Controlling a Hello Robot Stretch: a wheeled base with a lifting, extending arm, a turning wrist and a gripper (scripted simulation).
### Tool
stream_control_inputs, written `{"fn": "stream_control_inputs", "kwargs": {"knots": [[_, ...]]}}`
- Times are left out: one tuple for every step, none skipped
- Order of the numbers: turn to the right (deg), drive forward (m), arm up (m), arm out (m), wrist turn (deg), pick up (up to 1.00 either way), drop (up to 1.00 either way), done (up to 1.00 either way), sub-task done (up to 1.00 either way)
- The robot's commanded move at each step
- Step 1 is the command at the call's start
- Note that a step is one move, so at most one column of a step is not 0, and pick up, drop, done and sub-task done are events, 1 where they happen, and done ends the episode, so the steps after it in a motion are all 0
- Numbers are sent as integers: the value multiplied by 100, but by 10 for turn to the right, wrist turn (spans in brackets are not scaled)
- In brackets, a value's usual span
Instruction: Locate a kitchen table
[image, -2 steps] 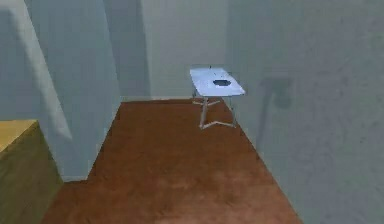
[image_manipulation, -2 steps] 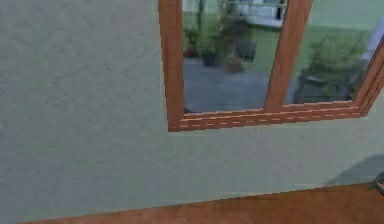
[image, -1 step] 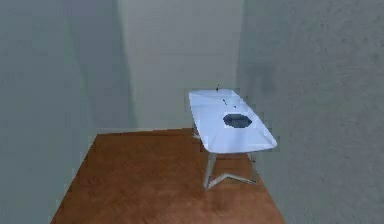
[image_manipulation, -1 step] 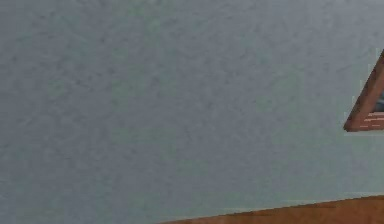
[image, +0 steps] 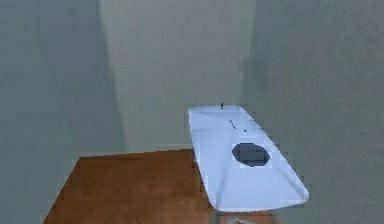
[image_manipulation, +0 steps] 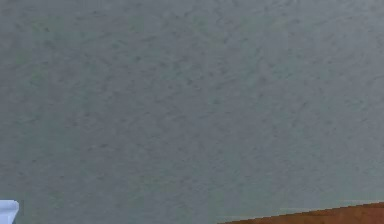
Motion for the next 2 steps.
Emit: {"fn": "stream_control_inputs", "kwargs": {"knots": [[120, 0, 0, 0, 0, 0, 0, 0, 0], [0, 0, 0, 0, 0, 0, 0, 100, 0]]}}
